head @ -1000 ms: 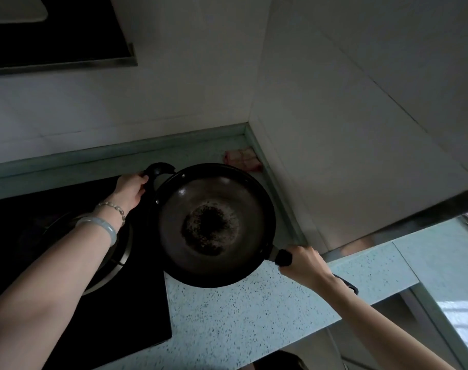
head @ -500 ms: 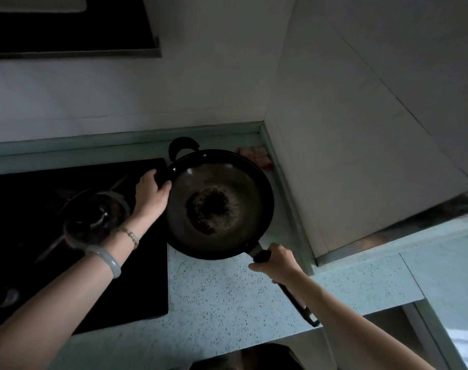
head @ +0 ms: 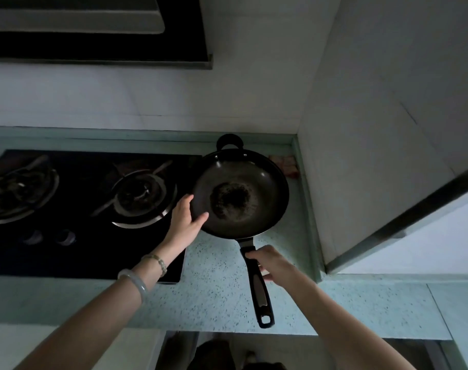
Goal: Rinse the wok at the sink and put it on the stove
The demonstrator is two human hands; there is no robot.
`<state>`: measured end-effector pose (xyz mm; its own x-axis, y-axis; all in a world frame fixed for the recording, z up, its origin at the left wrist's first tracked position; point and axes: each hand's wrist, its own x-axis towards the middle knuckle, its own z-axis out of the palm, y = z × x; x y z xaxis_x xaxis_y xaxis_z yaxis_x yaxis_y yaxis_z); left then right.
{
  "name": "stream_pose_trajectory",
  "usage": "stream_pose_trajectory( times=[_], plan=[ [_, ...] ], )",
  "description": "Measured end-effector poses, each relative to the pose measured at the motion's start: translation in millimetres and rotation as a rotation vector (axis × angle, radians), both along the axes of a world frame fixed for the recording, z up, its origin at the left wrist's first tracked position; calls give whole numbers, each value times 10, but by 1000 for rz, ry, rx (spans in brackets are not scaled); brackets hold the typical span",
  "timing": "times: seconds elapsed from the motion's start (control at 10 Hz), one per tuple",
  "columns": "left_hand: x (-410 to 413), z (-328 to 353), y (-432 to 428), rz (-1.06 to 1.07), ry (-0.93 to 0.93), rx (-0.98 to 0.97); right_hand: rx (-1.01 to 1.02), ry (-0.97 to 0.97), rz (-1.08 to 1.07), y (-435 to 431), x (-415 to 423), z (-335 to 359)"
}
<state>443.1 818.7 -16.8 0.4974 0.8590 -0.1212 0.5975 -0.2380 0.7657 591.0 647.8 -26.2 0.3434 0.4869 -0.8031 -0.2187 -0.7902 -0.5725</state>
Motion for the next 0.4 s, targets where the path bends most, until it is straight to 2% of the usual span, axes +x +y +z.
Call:
stream_pose_trajectory(
  times=[0.1, 0.2, 0.3, 0.4],
  plan=[
    [-9, 186, -72, -12, -17, -101, 4, -328, 305, -55, 196, 221],
    [7, 519, -102, -31, -145, -288, 119, -450, 503, -39, 389, 687],
    [28, 991, -167, -31, -273, -244, 232, -516, 573, -17, 550, 1295],
    [39, 1430, -324, -36, -441, -125, 573, -572, 488, -78, 580, 1843]
  ],
)
